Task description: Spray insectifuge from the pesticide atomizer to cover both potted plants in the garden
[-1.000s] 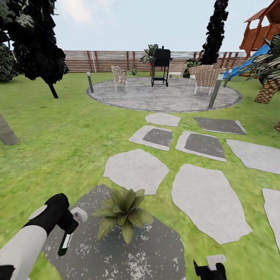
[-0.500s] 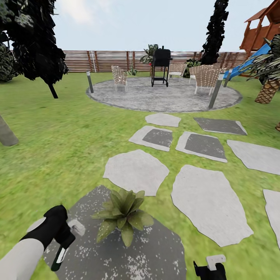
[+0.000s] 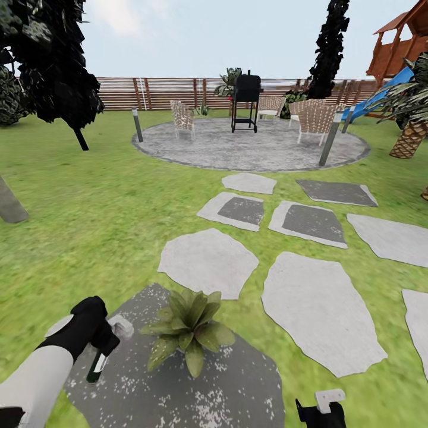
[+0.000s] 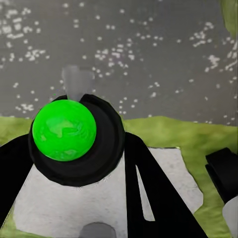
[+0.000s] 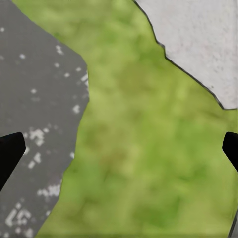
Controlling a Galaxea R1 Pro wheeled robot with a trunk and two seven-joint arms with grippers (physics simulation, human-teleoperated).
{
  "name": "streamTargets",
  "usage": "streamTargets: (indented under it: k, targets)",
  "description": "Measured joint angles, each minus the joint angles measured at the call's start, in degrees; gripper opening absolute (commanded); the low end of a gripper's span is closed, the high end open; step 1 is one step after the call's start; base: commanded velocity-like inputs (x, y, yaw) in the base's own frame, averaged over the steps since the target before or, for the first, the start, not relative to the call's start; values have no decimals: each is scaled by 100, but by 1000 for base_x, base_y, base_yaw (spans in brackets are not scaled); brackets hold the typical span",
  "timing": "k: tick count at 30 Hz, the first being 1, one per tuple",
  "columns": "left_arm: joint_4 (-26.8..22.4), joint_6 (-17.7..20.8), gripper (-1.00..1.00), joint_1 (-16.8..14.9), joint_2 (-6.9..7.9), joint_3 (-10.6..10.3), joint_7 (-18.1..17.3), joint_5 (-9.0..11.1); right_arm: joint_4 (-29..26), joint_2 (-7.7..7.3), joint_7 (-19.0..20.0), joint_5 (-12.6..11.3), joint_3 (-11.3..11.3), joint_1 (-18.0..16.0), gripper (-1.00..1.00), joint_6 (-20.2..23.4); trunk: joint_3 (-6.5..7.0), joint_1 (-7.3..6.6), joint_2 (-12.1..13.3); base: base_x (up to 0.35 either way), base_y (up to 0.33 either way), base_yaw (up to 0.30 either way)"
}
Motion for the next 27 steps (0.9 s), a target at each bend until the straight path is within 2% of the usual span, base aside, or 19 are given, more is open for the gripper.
streamTargets:
  k: [1,4,6,8,11,12,15,18,20,22,23,26,27]
  targets:
    - [-2,11,-100,-31,-29,-11,-5,-2,0,0,0,0,0,-1,100,0,0,0,0,0,0,0]
    - [3,27,-100,-54,-327,-25,-5,6,0,-2,0,0,0,0,100,0,0,0,0,0,0,0]
    - [23,8,-100,-51,-355,-31,-5,-22,0,-1,0,0,0,1,100,0,0,0,0,0,0,0]
    - [55,-2,-100,-44,-299,-31,-12,-28,0,-7,0,0,0,0,100,0,0,0,0,0,0,0]
    - [80,-37,-100,-2,-46,-44,-17,-38,0,-5,0,0,0,0,100,0,0,0,0,0,0,0]
    - [109,-75,-100,22,86,-45,-20,-53,0,-2,0,0,1,2,100,0,0,0,0,0,0,0]
    - [340,-80,-100,71,141,-46,-11,-22,0,0,0,0,0,1,100,2,0,0,0,0,0,0]
    - [545,-53,-100,84,50,-24,32,-9,7,0,0,0,0,2,100,0,0,0,0,0,0,0]
    - [528,-27,-100,85,-119,-24,40,5,8,0,0,0,0,2,100,0,0,0,0,0,0,0]
    - [499,-2,-100,85,-394,-27,50,8,8,0,0,0,0,2,100,0,0,0,0,0,0,0]
    - [498,-18,-100,80,-435,-27,53,-22,8,-1,0,0,0,-1,100,0,0,0,0,0,0,0]
    - [491,-26,-100,76,-385,0,55,-39,9,-4,0,0,0,2,100,0,0,0,0,0,0,0]
    - [493,-38,-100,75,-311,4,55,-55,9,-2,0,0,0,1,100,0,0,0,0,0,0,0]
